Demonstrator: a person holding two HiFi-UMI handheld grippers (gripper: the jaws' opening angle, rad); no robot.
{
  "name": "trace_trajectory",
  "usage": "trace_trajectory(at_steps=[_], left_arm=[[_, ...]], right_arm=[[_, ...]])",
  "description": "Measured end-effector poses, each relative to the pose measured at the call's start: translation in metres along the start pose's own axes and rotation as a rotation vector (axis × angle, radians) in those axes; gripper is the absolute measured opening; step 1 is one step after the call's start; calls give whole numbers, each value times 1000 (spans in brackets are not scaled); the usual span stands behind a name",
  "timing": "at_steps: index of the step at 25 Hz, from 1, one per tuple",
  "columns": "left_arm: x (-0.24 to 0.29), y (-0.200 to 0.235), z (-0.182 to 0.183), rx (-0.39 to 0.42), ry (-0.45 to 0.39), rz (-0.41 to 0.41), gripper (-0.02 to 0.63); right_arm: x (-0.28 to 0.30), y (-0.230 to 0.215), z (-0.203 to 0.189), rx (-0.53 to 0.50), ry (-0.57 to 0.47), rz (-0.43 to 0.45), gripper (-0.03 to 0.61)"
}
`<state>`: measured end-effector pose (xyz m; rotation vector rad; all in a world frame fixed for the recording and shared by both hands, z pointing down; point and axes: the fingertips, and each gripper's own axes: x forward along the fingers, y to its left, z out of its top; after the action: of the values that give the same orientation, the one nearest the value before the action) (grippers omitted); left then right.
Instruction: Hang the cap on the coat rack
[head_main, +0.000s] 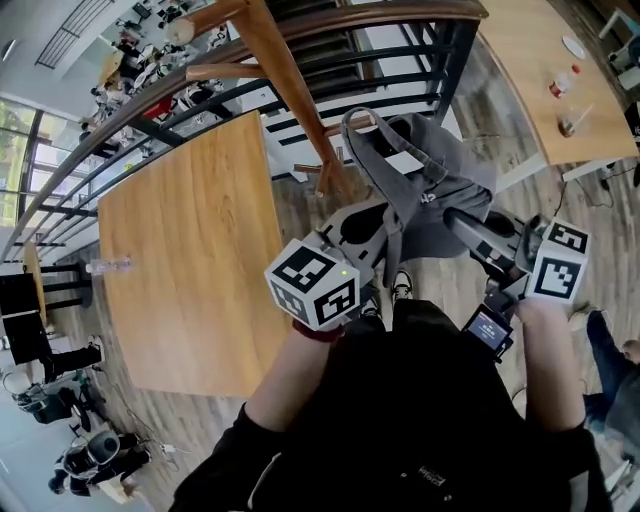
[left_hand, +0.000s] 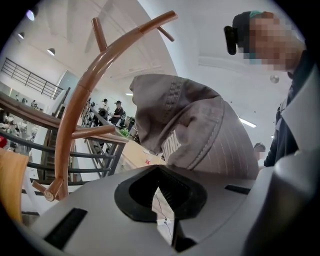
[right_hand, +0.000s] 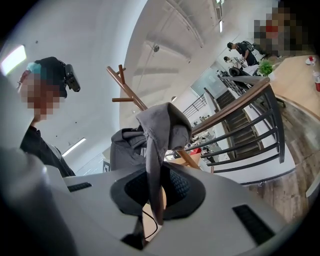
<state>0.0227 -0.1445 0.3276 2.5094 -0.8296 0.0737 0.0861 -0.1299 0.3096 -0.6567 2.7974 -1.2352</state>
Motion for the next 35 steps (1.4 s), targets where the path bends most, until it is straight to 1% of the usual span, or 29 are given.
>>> trace_trajectory(at_steps=[3, 10, 15, 31, 35], left_arm=[[8, 7, -5, 9, 5, 22, -3], [10, 11, -19, -18, 44, 43, -3], [14, 17, -30, -29, 56, 58, -3], [11, 17, -40, -66, 85, 107, -3], [11, 27, -42, -73, 84, 119, -3]], right_arm=[[2, -12, 0, 3, 5, 0, 38], [3, -22, -11, 55, 21, -9, 38], [4, -32, -17, 66, 33, -5, 38], [6, -35, -24, 124, 67, 17, 38], [15, -41, -25, 130, 80, 18, 38]])
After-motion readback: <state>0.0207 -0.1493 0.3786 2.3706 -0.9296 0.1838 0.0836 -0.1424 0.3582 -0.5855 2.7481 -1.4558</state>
